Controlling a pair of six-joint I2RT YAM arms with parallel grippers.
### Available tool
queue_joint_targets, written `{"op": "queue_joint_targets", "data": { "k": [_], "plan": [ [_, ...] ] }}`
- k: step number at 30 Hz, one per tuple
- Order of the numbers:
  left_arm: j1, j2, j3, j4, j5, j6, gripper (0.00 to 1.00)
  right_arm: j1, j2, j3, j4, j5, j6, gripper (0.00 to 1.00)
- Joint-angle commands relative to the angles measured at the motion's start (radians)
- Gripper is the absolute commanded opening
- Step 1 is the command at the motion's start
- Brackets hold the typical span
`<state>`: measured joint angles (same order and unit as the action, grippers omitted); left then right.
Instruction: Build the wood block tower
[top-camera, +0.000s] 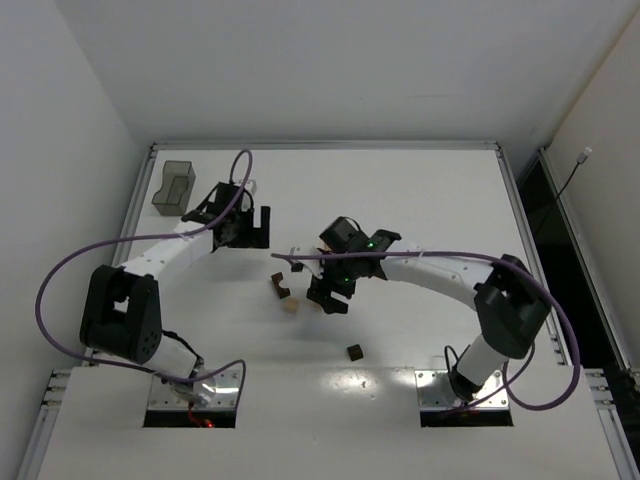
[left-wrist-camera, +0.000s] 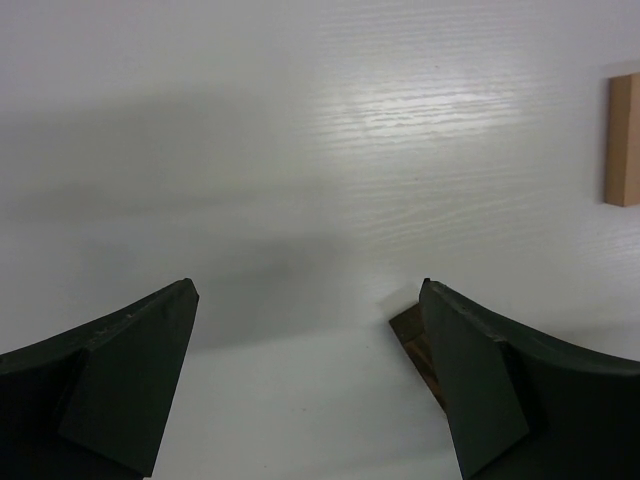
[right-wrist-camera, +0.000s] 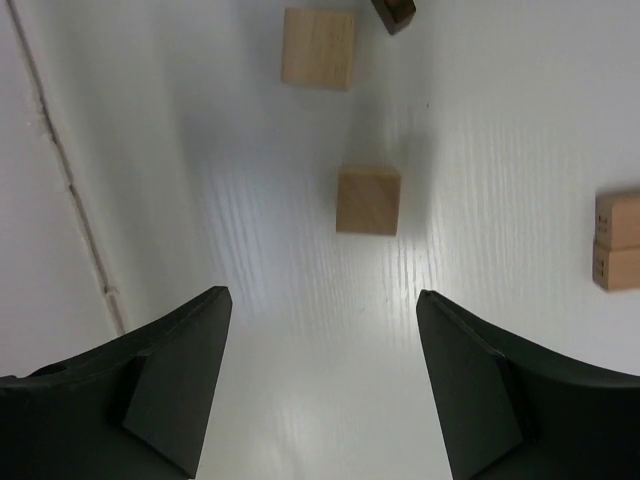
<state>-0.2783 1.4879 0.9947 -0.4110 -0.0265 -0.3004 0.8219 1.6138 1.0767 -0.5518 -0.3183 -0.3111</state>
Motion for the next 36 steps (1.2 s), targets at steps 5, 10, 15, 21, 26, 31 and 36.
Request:
{"op": "queue_joint_targets", "data": {
  "k": [5,10,15,21,26,31,36],
  "plan": [
    [0.091,-0.055,0.002,0.02,-0.012,-0.014,0.92,0.046,0.147,0.118,0.061,0.113,-0.051,0.72],
    [0.134,-0.055,-0.007,0.029,0.01,-0.023,0.92,0.046,0.219,0.157,0.067,0.128,-0.031,0.69],
    [0.154,-0.055,-0.007,0.029,0.01,-0.023,0.92,0.046,0.259,0.192,0.067,0.119,-0.011,0.67],
    [0.163,-0.035,-0.007,0.029,0.019,-0.023,0.92,0.046,0.307,0.227,0.044,0.101,-0.002,0.67],
    [0.163,-0.035,-0.007,0.029,0.028,-0.032,0.92,0.046,0.316,0.227,0.035,0.091,-0.002,0.67],
    [0.163,-0.026,-0.007,0.038,0.028,-0.032,0.92,0.046,0.325,0.227,0.023,0.082,-0.002,0.64],
    [0.163,-0.026,-0.016,0.038,0.028,-0.032,0.92,0.046,0.325,0.218,0.023,0.073,-0.002,0.49]
  ]
}}
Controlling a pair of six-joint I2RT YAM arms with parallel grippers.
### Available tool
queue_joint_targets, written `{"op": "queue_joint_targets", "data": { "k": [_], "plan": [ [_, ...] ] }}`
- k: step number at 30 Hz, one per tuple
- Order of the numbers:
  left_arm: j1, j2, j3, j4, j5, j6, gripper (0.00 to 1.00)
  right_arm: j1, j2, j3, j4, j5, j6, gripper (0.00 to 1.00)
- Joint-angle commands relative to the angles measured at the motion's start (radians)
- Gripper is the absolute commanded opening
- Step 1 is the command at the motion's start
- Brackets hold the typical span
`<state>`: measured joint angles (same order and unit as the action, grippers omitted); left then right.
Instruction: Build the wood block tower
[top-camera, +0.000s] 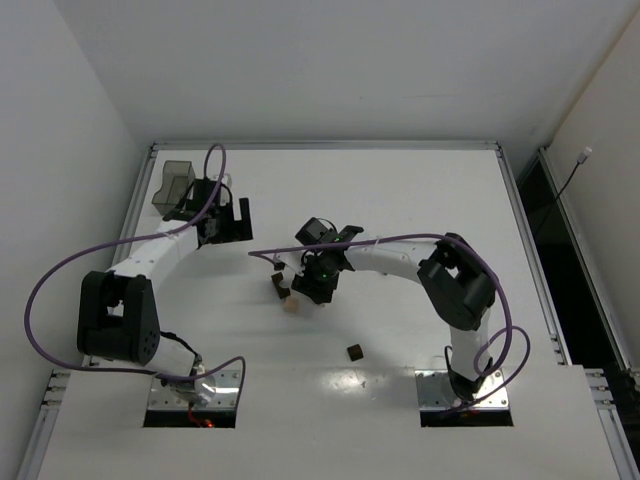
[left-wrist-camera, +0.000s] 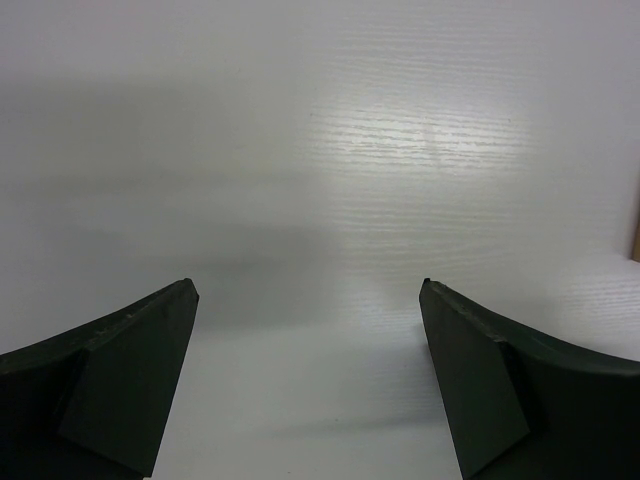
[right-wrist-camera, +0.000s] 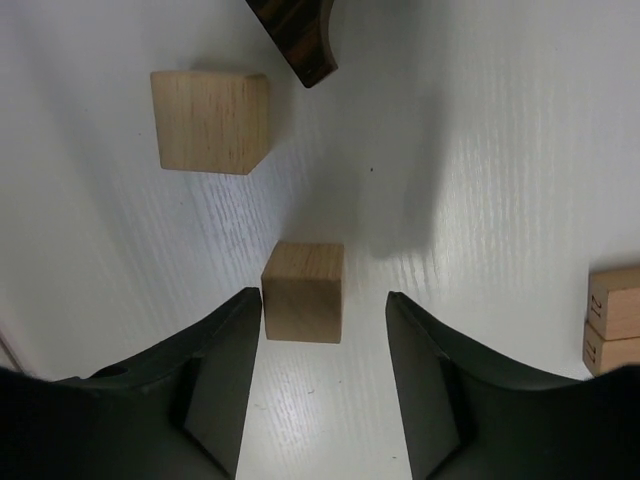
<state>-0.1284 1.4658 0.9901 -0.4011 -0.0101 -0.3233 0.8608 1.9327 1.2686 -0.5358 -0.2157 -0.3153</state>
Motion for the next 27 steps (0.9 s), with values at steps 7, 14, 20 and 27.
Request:
{"op": "queue_joint_targets", "data": {
  "k": [7,14,20,27],
  "plan": [
    [0.013,-0.004,-0.011,0.028,0.012,-0.01,0.92,0.007,0.025,0.026,-0.021,-0.05,0.013,0.25],
    [0.013,-0.004,-0.011,0.038,0.012,-0.01,0.92,-0.003,0.025,0.046,-0.041,-0.059,0.013,0.0],
    [0.013,-0.013,-0.011,0.038,-0.007,-0.019,0.92,-0.063,-0.008,0.127,-0.05,-0.01,0.207,0.0],
    [0.013,-0.013,-0.021,0.038,-0.057,-0.054,0.86,-0.146,0.054,0.314,-0.162,0.176,0.562,0.0]
  ]
}}
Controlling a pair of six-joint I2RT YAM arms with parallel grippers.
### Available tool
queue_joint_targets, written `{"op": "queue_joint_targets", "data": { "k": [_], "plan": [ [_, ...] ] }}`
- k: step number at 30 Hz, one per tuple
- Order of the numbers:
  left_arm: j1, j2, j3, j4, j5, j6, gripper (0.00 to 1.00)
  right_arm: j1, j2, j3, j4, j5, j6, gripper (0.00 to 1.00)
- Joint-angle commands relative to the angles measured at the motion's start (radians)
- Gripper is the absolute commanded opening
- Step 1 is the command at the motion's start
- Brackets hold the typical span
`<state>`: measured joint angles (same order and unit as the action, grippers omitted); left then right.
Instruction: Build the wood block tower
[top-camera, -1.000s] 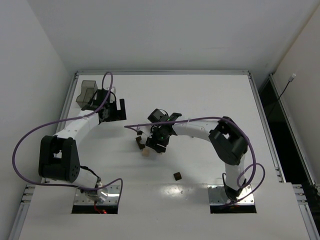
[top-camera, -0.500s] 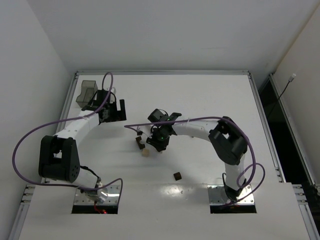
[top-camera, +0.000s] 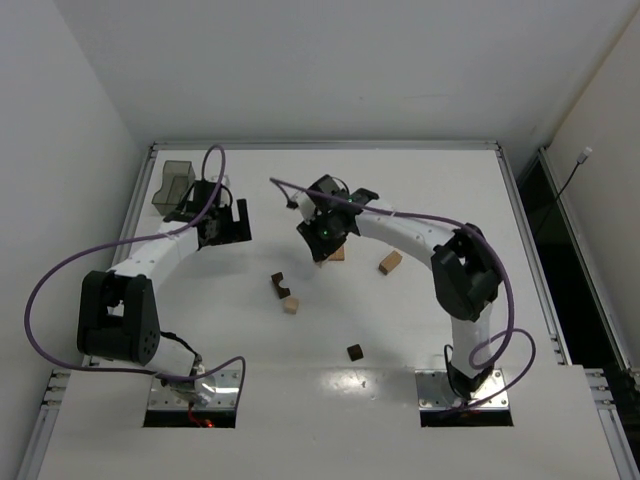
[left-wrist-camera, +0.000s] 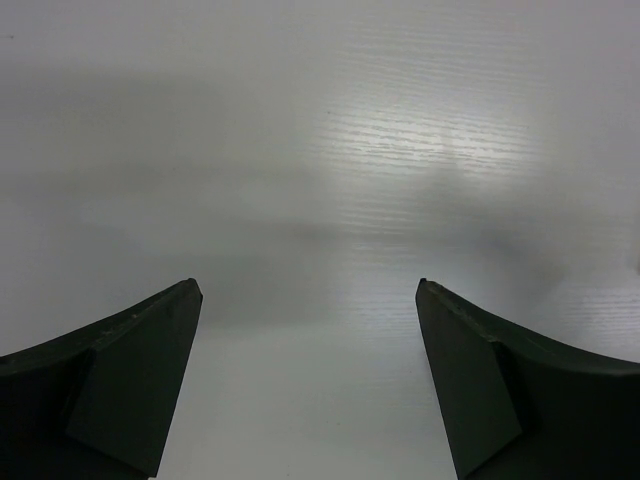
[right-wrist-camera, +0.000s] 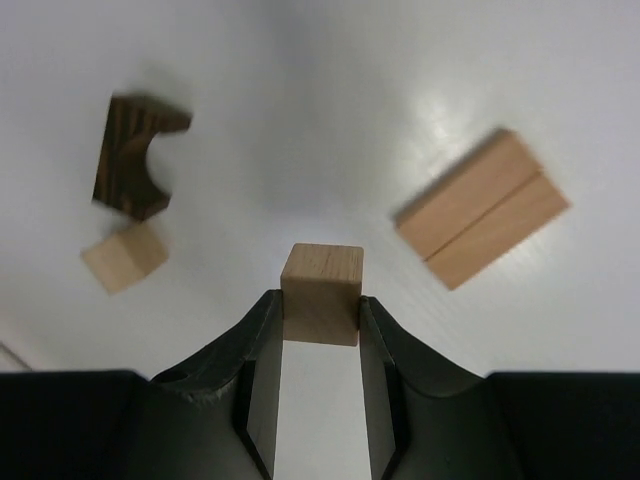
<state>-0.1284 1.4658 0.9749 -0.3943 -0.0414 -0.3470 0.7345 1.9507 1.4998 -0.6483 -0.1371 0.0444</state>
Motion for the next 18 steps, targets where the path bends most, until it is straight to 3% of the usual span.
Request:
{"op": "queue_joint_targets", "data": {
  "k": [1,3,18],
  "plan": [
    [0.013,-0.013,-0.005,0.031,-0.037,-0.03,0.86,-0.035,0.046,0.083,-0.05,0.125,0.23,0.0],
    [0.022,-0.013,-0.005,0.031,-0.037,-0.043,1.0,-0.059,0.059,0.097,-0.059,0.139,0.296,0.0],
    [0.064,0.03,0.004,0.031,0.003,-0.043,1.0,-0.104,0.162,0.275,-0.1,0.317,0.413,0.0]
  ]
}}
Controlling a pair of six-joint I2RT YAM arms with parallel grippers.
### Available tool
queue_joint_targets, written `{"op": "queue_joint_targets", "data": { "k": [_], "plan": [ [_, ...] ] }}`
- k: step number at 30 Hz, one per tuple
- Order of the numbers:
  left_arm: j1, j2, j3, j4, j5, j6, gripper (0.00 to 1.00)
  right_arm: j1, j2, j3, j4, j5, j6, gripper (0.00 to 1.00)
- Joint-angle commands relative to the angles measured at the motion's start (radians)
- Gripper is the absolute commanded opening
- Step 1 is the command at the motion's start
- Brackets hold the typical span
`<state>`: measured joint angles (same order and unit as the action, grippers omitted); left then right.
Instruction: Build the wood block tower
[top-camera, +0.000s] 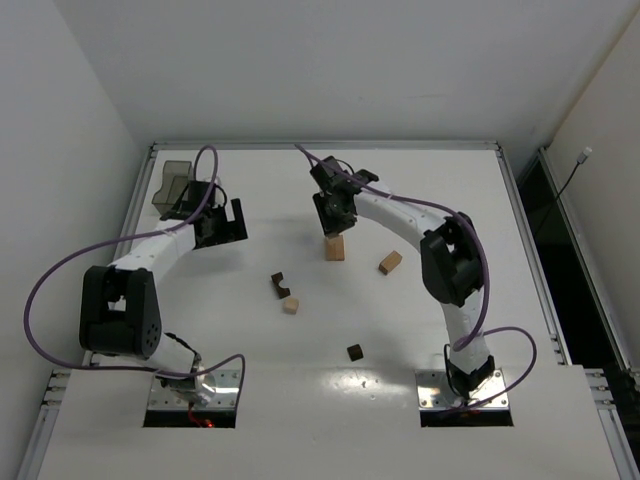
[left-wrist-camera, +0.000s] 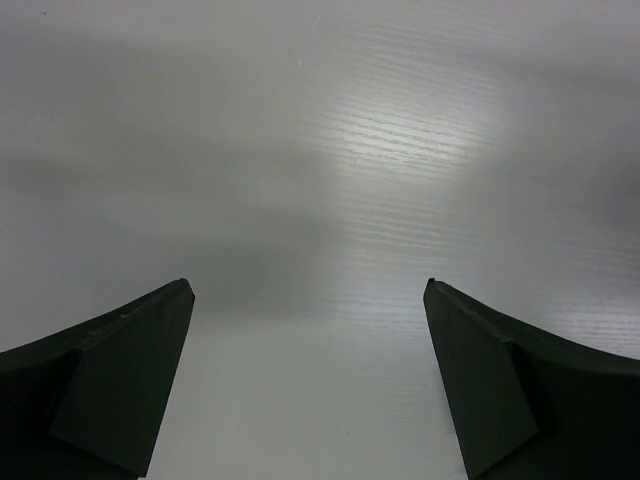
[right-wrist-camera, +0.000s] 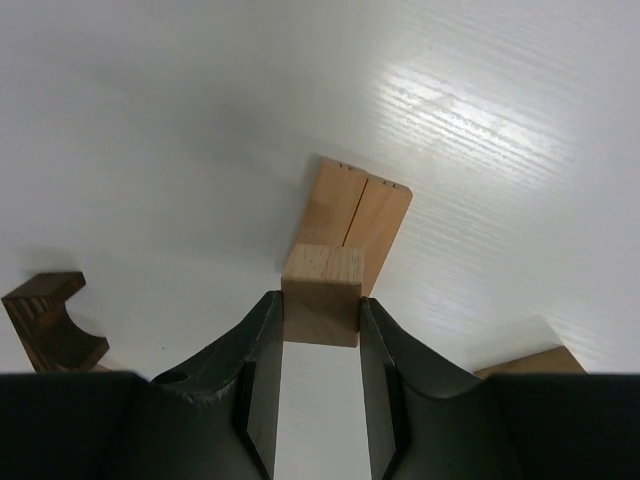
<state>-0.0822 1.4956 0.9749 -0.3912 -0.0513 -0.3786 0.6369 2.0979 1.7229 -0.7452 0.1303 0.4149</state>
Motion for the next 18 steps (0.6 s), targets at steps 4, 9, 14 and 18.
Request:
{"op": "queue_joint_targets", "data": {
  "k": [4,9,14,18],
  "plan": [
    [0.018,0.009,0.004,0.028,0.024,-0.011,1.0,-0.006,0.023,0.052,-0.003,0.04,0.064,0.0],
    [0.018,0.009,0.004,0.028,0.036,-0.011,1.0,-0.016,0.033,0.043,-0.003,0.04,0.087,0.0],
    [0.027,0.009,0.004,0.028,0.036,-0.011,1.0,-0.025,0.056,0.052,-0.003,0.031,0.096,0.0],
    [0.027,0.018,0.004,0.028,0.045,-0.011,1.0,-0.036,0.065,0.052,-0.003,0.031,0.096,0.0]
  ]
}}
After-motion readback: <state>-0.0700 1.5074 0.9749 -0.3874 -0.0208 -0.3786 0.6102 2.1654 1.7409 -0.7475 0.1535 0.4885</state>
